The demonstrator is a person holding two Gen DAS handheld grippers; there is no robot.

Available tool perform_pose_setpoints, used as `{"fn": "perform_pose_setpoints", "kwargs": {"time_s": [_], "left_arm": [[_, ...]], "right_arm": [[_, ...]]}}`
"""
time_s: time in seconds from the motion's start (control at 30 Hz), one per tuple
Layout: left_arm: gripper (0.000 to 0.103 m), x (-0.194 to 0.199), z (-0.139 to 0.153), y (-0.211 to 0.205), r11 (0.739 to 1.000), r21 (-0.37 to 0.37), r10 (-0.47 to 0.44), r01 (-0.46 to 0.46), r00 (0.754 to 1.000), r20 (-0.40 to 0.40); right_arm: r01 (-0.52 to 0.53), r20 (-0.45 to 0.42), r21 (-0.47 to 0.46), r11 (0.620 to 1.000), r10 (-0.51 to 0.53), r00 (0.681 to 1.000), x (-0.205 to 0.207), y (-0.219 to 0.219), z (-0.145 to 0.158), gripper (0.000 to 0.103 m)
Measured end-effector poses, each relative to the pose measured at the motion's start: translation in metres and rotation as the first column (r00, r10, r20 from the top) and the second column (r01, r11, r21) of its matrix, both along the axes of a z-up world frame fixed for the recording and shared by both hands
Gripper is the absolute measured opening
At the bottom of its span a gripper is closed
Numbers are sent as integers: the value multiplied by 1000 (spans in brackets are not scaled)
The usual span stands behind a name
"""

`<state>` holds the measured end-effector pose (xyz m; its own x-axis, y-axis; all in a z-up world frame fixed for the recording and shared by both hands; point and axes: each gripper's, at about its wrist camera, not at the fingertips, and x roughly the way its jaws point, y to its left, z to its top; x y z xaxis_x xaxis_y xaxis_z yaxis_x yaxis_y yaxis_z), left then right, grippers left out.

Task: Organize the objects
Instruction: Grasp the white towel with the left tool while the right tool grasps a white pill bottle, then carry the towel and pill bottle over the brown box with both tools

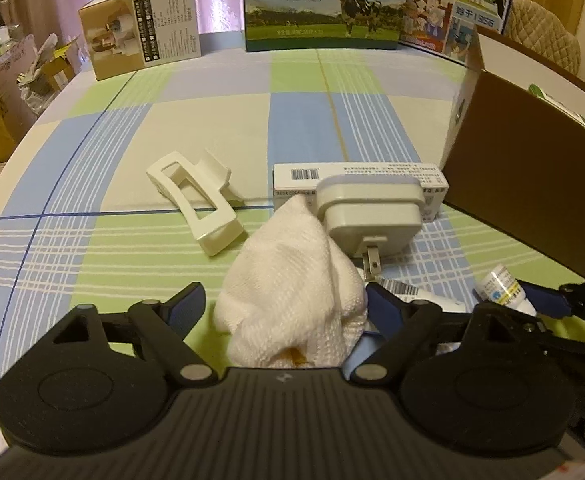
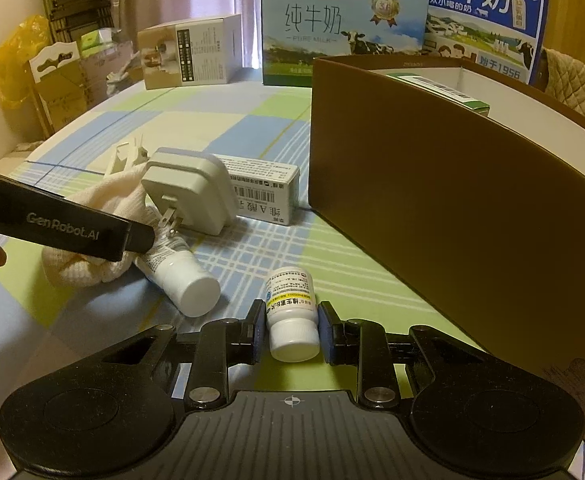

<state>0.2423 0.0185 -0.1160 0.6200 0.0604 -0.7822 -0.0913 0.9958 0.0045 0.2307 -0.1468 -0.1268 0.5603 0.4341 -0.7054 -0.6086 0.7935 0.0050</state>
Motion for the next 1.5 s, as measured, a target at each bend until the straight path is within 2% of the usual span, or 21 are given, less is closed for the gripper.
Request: {"fn": "perform_pose_setpoints", "kwargs": {"time_s": [0.17,0.47,0.9,1.13,1.27,1.37,1.5], "left_arm": [[59,-7,0,3,1000,7,-15,15,1000,25],[39,-26,4,12,999,21,-30,29,999,44],[35,-73,10,24,1000,-1,29,-29,999,32],[33,-91,15,20,999,-36,20,-20,1000,2],[32,-111,21,17,998,-65,20,-21,1000,-13],[32,-128,30,11,998,-67,10,-10,1000,-8],[31,-149,52,-1,998,-61,-19,21,1000,22]], "right_arm": [[-1,2,1,1000,1,1000,0,0,0,24],[1,8,0,1000,-1,1000,-2,0,-1,24],[37,-9,-16,999,-37,999,-15,-5,2,24],[64,-60,-57,996,-67,996,-30,-7,8,24],[62,-102,-72,996,-69,992,-52,-13,13,24],[71,-138,-39,997,-76,987,-72,-24,21,24],[92,-114,22,995,-89,989,-100,-41,48,24]]}}
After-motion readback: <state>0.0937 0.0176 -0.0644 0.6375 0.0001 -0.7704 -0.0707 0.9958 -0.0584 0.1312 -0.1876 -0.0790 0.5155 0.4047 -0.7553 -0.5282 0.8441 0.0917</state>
